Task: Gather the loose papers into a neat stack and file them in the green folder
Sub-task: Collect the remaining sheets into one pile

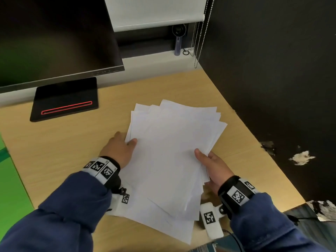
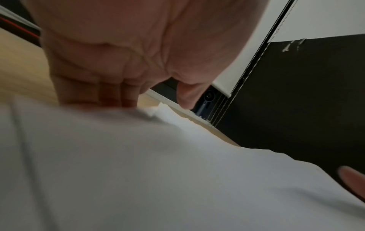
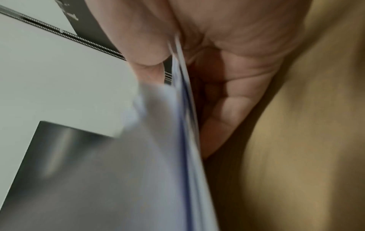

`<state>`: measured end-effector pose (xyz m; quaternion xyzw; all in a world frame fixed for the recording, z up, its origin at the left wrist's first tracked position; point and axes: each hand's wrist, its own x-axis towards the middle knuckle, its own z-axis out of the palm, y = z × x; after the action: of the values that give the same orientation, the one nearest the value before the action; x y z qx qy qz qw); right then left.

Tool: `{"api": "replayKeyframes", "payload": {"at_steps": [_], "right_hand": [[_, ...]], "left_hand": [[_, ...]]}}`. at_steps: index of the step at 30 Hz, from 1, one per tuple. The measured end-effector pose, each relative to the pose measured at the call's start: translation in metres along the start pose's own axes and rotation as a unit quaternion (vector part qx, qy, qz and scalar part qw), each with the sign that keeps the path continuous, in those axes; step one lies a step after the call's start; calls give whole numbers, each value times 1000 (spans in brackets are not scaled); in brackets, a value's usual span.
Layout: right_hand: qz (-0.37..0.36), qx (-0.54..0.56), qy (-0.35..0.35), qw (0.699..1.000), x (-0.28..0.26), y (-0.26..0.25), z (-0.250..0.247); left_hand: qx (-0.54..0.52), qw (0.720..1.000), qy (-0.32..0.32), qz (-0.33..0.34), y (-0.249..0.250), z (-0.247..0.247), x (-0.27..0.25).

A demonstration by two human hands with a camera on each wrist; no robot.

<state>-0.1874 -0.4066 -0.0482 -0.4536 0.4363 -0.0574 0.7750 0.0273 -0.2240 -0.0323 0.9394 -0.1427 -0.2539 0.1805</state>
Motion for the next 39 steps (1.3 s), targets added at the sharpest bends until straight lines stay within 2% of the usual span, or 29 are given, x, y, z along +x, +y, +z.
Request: {"api": "replayKeyframes", "payload": {"at_steps": [2, 5, 8, 14, 16, 18, 20, 22, 26, 30, 34, 39], "right_hand": [[5, 19, 6, 1000, -1, 1, -6], [2, 8, 11, 1000, -2, 0, 1], [3, -7, 20, 1000, -2, -2, 9], [32, 19, -7, 999, -5, 8, 11], [34, 21, -12, 999, -4, 8, 14], [31, 9, -3, 999, -1, 8, 11], [28, -10, 2, 1000, 0, 9, 2], [36, -21, -7, 999, -2, 12, -8], [55, -33, -38, 997, -9, 14, -20], [3, 42, -19, 999, -4, 7, -10], [-4, 69, 4, 998, 0, 1, -6], [13, 65, 17, 998, 4, -8, -1]], "left_hand": [[-2, 1000, 1, 3, -10, -2, 6], [-68, 998, 3, 13, -9, 0, 17], [-109, 993, -31, 38, 2, -2, 23], [-41, 991, -57, 116, 11, 5, 14], [-119, 989, -24, 86, 19, 6, 13], [-213, 977, 21, 2, 19, 0, 22], [-258, 965, -4, -40, 6, -7, 37], [-282, 957, -41, -48, -10, -8, 43], [-290, 954, -68, -38, -17, -11, 37], [-229, 973, -43, -3, -10, -6, 35], [-220, 975, -37, 11, -6, -9, 41], [-120, 986, -115, 26, 13, -15, 45]]}}
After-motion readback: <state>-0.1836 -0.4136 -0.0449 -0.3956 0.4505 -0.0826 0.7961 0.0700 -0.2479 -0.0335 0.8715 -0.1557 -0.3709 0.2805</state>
